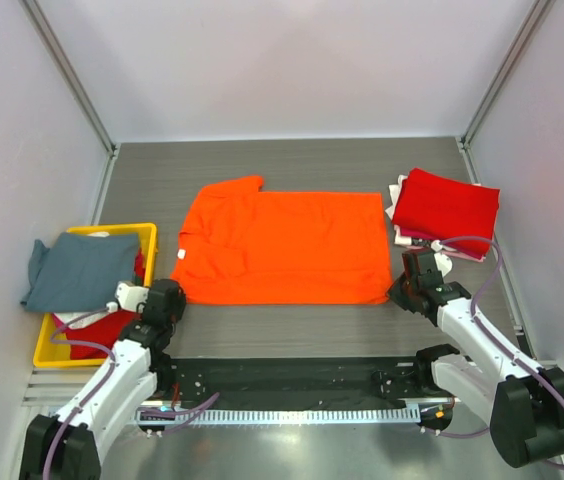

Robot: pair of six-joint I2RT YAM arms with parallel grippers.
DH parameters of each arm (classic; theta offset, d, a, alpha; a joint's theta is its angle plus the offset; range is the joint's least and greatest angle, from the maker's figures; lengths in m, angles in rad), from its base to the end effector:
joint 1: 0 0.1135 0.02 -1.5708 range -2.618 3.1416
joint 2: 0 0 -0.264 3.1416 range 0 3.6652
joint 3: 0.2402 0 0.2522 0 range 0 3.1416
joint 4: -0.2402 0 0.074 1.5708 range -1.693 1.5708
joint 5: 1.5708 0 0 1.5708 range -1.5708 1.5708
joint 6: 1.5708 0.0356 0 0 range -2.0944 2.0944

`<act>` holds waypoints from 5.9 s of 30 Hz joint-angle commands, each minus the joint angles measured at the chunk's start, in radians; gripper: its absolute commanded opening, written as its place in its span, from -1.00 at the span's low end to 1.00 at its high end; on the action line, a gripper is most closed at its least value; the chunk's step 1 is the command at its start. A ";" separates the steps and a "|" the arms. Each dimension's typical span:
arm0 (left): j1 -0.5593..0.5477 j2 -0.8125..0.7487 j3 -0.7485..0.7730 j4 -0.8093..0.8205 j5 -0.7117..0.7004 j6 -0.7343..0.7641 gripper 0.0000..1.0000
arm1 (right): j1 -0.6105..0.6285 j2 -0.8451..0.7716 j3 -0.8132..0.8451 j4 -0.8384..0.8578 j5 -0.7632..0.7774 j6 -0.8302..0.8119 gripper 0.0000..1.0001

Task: Fold and stack the t-shirts
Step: Fold the tshirt

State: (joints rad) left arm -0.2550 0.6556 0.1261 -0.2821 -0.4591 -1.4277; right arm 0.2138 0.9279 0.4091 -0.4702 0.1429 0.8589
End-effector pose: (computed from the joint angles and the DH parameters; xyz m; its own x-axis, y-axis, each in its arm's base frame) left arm 0.1253 -0.0164 0.1257 -0.0318 -0.9087 -0.4163 -0.7046 0.3158 -0.6355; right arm 0.1616 0.0299 0.1642 -0.6345 0.6291 -0.4491 0.5309 0.7769 0.3383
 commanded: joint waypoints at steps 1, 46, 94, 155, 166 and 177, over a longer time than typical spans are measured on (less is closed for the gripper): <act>-0.001 0.062 0.038 0.057 -0.039 0.053 -1.00 | -0.001 -0.011 0.000 0.022 -0.014 -0.006 -0.98; 0.140 -0.223 0.340 -0.606 0.324 0.205 -0.99 | -0.008 -0.216 0.137 -0.341 -0.014 0.052 -0.98; 0.172 0.405 1.669 -0.733 0.293 0.504 -1.00 | -0.010 0.031 1.200 -0.392 0.170 -0.090 -0.98; 0.404 1.056 0.603 0.762 0.697 0.338 -0.99 | -0.312 0.849 0.582 0.550 -0.483 0.005 -0.97; 0.405 0.817 0.541 0.526 0.597 0.467 -0.99 | -0.297 0.776 0.499 0.484 -0.425 -0.110 -0.97; 0.405 0.793 0.527 0.437 0.548 0.500 -0.99 | -0.160 0.726 0.588 0.255 -0.148 -0.172 -0.85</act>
State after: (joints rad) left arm 0.1417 1.4612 0.6678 0.1658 0.1219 -0.9565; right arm 0.0319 1.7260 0.9993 -0.1665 -0.1173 0.7094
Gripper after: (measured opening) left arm 0.011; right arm 0.071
